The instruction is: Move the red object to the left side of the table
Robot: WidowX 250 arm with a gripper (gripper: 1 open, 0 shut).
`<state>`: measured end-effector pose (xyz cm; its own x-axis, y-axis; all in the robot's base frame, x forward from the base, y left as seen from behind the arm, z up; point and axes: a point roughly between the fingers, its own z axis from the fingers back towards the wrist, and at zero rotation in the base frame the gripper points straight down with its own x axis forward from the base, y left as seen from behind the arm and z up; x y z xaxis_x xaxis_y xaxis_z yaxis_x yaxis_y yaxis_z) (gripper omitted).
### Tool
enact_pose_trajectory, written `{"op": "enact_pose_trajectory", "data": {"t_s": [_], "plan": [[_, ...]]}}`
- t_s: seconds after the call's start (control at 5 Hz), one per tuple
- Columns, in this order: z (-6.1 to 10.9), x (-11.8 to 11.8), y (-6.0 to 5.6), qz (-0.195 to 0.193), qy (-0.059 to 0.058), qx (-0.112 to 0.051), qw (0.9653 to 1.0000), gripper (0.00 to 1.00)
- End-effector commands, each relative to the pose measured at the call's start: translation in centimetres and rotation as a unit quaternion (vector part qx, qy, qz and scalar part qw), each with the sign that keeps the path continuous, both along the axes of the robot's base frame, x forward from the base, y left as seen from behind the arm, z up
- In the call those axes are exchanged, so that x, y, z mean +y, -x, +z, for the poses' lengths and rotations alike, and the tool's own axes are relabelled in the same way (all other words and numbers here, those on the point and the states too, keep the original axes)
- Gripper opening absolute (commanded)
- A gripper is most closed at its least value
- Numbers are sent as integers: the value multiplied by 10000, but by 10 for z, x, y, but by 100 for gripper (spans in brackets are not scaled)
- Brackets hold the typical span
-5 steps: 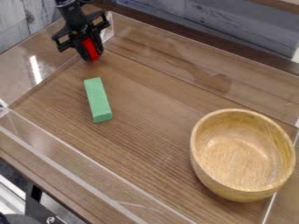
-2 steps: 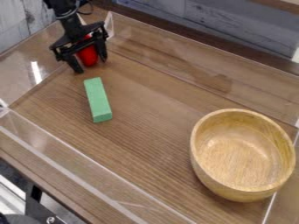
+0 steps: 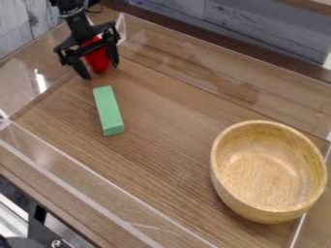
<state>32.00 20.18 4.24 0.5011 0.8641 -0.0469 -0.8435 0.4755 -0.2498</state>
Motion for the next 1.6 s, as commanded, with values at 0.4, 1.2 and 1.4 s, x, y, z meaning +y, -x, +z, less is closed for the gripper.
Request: {"op": "enact_pose_trajectory", "data": {"t_s": [0.4,1.2,1.4], "plan": [[31,9,4,7,-319,-325,9990,100],[39,11,-2,-5,-480,-285,9984,100],[28,12,5,66,-567,-250,9981,100]]}}
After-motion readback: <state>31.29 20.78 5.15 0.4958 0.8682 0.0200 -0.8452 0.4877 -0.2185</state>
